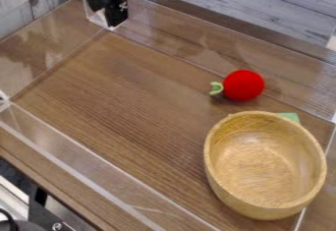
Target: Move the red object to the right side of the table
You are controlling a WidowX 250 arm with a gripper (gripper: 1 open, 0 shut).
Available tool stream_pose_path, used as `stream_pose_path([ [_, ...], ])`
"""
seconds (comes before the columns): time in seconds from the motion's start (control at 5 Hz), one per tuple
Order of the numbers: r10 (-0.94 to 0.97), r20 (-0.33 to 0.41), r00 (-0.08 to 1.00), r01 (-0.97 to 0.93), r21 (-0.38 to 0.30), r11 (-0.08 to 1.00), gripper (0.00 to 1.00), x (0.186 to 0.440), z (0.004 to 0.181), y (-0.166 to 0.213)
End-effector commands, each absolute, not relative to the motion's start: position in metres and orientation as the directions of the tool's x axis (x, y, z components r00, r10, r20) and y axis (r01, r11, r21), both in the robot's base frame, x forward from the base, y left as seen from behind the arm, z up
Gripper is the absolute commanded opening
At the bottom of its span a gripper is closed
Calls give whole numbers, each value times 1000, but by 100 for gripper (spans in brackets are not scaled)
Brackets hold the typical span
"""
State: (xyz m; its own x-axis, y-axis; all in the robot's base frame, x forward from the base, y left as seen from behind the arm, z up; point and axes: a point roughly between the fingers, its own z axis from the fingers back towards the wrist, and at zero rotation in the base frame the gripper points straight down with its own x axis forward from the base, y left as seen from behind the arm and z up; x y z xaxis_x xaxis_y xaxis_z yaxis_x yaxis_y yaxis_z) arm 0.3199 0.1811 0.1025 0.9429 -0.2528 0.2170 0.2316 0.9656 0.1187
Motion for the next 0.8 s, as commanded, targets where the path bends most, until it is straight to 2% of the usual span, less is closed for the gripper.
stream_pose_path([
  [0.0, -244, 264, 933, 210, 152, 966, 100, 331, 119, 194],
  [0.6, -218, 247, 944, 195, 116, 974, 100, 345, 110, 210],
])
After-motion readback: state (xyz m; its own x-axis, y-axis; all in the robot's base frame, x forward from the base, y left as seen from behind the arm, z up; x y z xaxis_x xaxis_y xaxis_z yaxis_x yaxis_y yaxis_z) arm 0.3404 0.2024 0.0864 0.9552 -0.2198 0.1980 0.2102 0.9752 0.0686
